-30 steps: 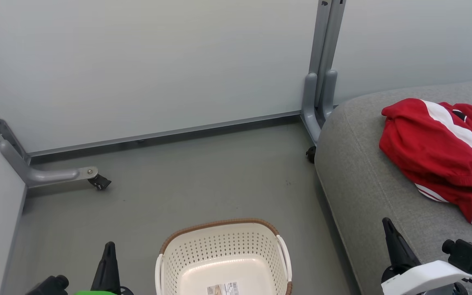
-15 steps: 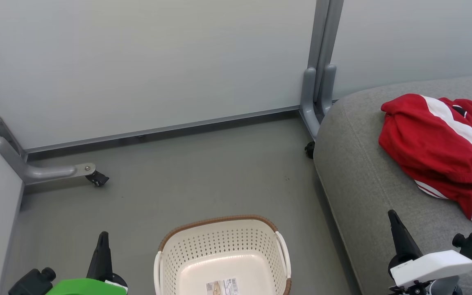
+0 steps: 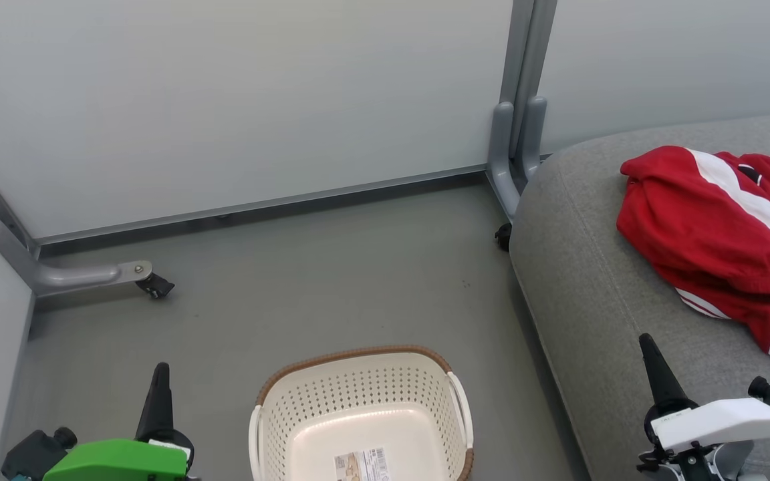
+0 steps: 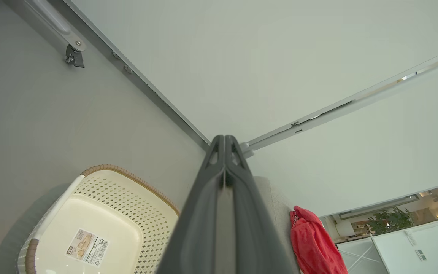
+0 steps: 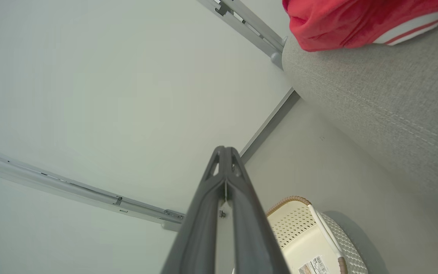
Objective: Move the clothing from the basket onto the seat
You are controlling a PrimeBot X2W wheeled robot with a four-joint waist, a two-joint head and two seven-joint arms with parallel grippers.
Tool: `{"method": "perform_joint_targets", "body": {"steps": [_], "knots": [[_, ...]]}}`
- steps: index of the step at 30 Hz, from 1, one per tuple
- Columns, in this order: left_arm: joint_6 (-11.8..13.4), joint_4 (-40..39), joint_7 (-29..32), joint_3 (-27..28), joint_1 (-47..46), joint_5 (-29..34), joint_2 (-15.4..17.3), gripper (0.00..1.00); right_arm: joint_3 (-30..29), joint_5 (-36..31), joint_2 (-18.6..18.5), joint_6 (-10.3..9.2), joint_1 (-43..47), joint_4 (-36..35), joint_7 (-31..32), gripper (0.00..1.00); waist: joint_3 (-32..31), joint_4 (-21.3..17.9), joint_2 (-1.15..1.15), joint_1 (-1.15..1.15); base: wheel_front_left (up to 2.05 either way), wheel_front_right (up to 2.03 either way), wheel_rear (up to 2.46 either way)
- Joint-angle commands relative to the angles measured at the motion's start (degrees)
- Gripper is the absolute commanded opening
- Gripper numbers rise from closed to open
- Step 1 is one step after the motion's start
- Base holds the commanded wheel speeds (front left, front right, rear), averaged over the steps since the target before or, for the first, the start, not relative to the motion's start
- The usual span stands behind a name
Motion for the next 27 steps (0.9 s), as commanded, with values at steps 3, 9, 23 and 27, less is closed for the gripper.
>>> {"method": "perform_joint_targets", "body": {"steps": [3,9,23,27], "knots": [[-0.6,-0.2,0.6,0.6,-2.2,-2.7,0.5,0.00,-0.6,2.8,-0.1,-0.03,-1.7,-0.1,0.7,0.00,0.2,-0.1,0.00,0.00,0.00,0.00,0.00],[-0.9,0.1,1.6,1.2,-3.0,-6.1,0.4,0.00,-1.2,6.2,0.0,-0.03,-2.4,0.2,1.6,0.00,0.6,-0.2,0.00,0.00,0.00,0.00,0.00],[-1.6,0.7,3.6,2.5,-4.8,-13.2,0.4,0.00,-2.5,13.4,0.2,-0.03,-3.6,0.9,3.6,0.00,1.5,-0.5,0.00,0.00,0.00,0.00,0.00],[-1.7,0.9,4.1,2.9,-5.2,-15.1,0.4,0.00,-2.9,15.3,0.3,-0.03,-3.9,1.2,4.1,0.00,1.7,-0.6,0.00,0.00,0.00,0.00,0.00]]}}
